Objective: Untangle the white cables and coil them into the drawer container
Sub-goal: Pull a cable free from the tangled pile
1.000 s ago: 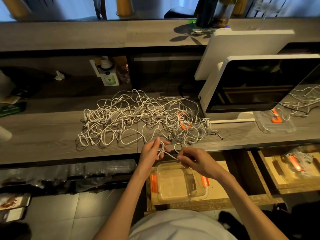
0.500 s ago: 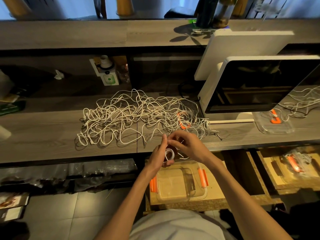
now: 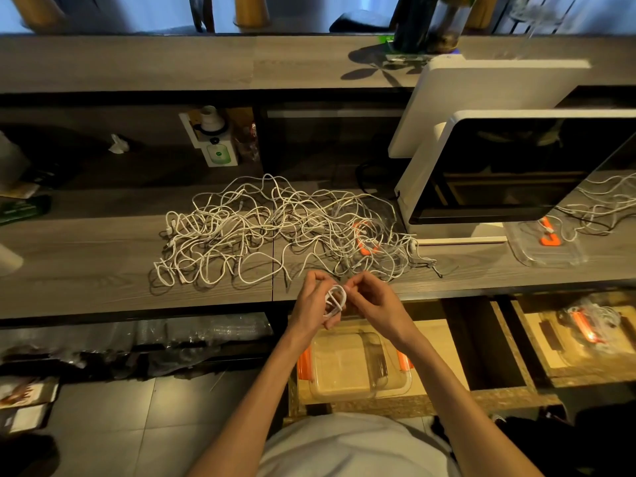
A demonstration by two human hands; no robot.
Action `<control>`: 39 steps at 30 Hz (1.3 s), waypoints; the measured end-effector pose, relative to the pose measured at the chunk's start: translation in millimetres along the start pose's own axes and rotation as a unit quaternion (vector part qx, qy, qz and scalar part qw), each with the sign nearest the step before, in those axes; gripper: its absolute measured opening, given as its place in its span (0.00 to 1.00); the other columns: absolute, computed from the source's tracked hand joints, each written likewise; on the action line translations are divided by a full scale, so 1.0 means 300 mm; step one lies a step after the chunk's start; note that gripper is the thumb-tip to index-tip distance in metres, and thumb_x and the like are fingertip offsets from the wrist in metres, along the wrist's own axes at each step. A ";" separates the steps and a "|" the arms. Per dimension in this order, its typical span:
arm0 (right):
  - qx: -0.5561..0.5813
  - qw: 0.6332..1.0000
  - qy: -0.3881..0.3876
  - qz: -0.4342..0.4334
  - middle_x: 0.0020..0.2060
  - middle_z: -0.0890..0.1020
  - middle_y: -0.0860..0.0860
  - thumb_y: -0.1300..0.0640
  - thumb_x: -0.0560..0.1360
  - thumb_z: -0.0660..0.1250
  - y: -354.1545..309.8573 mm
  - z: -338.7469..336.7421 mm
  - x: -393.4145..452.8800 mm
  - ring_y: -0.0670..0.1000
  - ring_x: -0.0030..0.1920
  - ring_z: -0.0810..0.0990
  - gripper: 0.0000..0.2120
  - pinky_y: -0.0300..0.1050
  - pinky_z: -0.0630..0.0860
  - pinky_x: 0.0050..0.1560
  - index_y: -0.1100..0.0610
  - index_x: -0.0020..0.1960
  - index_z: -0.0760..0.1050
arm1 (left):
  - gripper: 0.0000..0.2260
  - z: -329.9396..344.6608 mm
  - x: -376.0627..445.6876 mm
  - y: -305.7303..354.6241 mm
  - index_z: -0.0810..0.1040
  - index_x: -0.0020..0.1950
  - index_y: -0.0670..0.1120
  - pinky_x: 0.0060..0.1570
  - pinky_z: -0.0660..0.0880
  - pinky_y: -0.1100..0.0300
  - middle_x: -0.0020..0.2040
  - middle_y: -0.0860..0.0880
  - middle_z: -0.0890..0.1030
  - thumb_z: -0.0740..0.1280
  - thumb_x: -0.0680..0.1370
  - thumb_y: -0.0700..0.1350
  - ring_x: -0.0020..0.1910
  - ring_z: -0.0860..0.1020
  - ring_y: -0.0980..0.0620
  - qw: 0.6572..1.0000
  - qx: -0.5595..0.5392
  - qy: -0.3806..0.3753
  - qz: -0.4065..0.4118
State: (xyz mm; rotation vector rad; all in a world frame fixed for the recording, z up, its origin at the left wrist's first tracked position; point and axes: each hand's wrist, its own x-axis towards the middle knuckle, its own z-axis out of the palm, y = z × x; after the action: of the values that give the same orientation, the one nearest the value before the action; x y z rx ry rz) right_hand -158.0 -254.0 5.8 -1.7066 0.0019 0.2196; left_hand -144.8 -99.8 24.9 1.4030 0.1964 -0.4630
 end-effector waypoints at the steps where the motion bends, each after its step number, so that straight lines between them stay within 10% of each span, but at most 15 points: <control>1: 0.003 1.000 0.007 0.000 0.43 0.81 0.60 0.56 0.81 0.69 0.001 0.001 -0.002 0.51 0.42 0.79 0.08 0.42 0.77 0.42 0.61 0.53 0.76 | 0.03 0.000 0.002 -0.005 0.65 0.57 0.40 0.19 0.59 0.64 0.33 0.42 0.74 0.55 0.85 0.39 0.19 0.67 0.51 1.000 0.005 0.008 0.000; 17: 0.019 0.997 0.057 0.043 0.34 0.78 0.54 0.61 0.80 0.71 0.022 0.016 -0.007 0.48 0.32 0.76 0.10 0.39 0.71 0.30 0.69 0.49 0.75 | 0.17 -0.012 0.022 -0.030 0.71 0.74 0.44 0.33 0.70 0.60 0.50 0.36 0.78 0.56 0.86 0.38 0.33 0.73 0.51 0.987 -0.161 0.019 -0.013; 34: 0.016 0.996 0.042 -0.071 0.42 0.84 0.55 0.62 0.80 0.71 -0.071 0.038 -0.032 0.50 0.43 0.85 0.06 0.41 0.80 0.44 0.61 0.56 0.78 | 0.14 0.017 0.009 -0.018 0.81 0.63 0.46 0.41 0.78 0.63 0.54 0.45 0.86 0.57 0.86 0.45 0.51 0.84 0.52 0.996 -0.010 0.055 0.076; 39: 0.001 0.996 0.042 -0.084 0.45 0.85 0.58 0.66 0.81 0.67 -0.047 0.018 -0.036 0.52 0.46 0.85 0.05 0.39 0.81 0.46 0.63 0.57 0.79 | 0.16 0.017 0.004 -0.034 0.78 0.67 0.47 0.35 0.72 0.60 0.37 0.51 0.81 0.55 0.87 0.48 0.33 0.78 0.56 0.996 0.035 0.047 0.069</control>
State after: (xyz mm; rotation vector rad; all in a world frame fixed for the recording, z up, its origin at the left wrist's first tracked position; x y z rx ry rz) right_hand -167.7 -248.1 20.5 -1.7028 -0.0789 0.0239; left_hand -148.7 -106.1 16.2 1.4974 0.1593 -0.2930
